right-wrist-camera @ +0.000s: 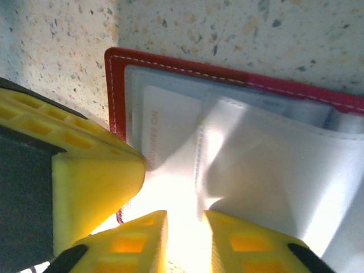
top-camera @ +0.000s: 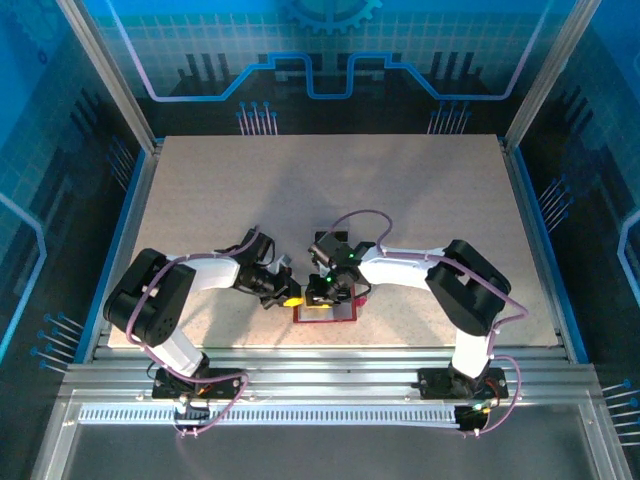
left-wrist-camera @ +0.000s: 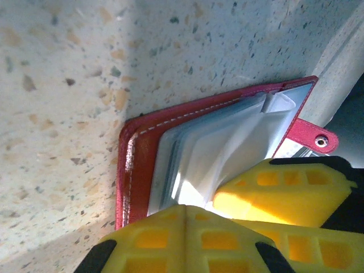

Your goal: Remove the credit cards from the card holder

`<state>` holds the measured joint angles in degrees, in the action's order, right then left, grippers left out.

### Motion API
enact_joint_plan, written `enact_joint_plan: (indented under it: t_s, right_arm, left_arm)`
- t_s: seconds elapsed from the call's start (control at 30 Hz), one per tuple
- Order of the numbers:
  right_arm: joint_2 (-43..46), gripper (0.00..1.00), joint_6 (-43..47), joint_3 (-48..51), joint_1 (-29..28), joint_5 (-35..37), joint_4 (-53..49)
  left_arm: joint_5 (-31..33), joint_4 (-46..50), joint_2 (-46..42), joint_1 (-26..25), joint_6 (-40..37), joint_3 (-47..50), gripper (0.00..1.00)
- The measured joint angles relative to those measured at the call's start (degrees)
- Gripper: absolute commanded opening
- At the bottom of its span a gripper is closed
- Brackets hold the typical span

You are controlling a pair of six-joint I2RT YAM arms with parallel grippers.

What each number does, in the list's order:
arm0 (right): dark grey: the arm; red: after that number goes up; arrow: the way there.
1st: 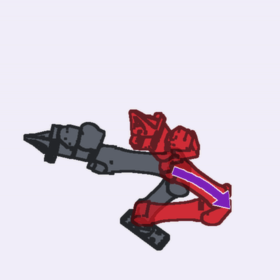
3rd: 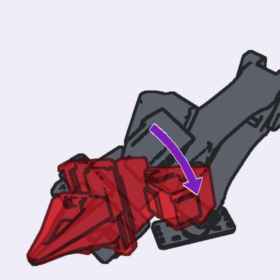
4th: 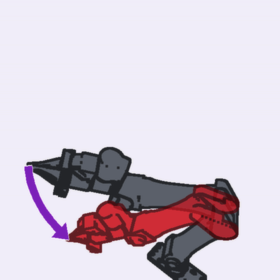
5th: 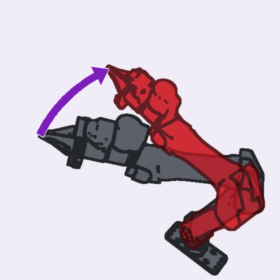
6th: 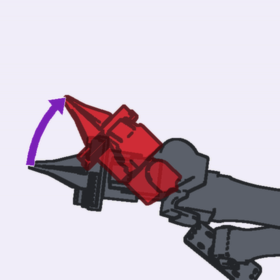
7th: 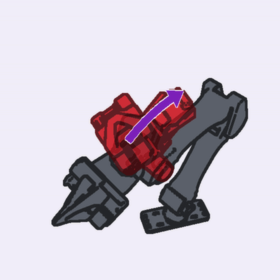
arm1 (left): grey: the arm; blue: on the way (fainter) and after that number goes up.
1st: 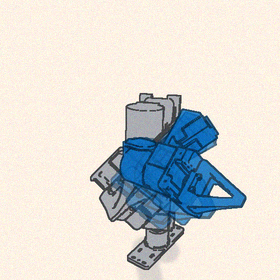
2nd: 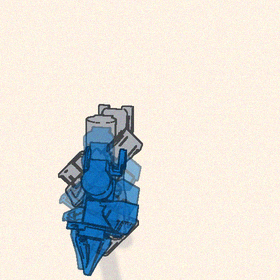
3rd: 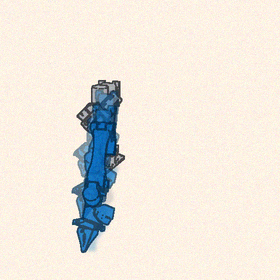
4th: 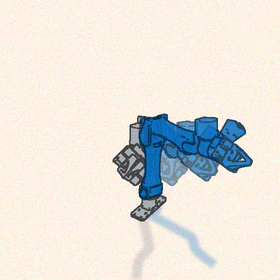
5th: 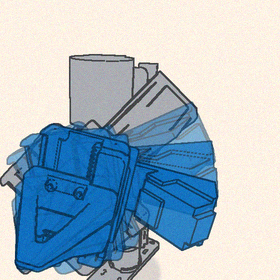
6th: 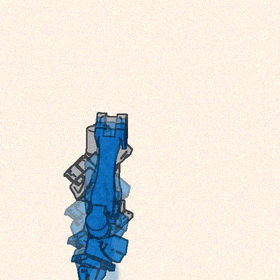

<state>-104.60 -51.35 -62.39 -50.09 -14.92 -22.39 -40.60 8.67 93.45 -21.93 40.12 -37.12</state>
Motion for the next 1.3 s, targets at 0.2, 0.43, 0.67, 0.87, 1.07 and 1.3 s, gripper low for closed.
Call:
enact_joint_plan:
  t_s: [0.2,0.43,0.67,0.87,1.07,1.3]
  right_arm:
    - [0.11,0.39,0.79,-2.71,-0.92,3.48,-5.29]
    - [0.11,0.45,2.10,-7.52,-1.95,8.70,-12.83]
    - [0.11,0.49,2.80,-9.20,-2.51,12.24,-17.75]
    - [0.11,0.49,2.97,-9.22,-2.51,13.49,-19.17]
    - [1.84,0.39,3.02,-7.63,-2.49,12.52,-17.31]
    - [4.09,0.14,-0.13,-0.31,-2.08,3.21,-3.96]
  left_arm:
    - [0.00,0.00,0.07,0.00,-0.17,0.00,0.00]
    - [0.00,0.00,0.07,0.00,-0.17,0.00,0.00]
    - [0.00,0.02,0.07,0.00,-0.17,0.00,0.00]
    - [0.00,0.11,0.07,0.00,-0.17,-0.04,0.01]
    - [0.42,1.95,0.15,-0.33,-0.20,-1.09,0.00]
    - [0.37,2.19,0.70,-0.37,-0.92,-1.42,0.01]
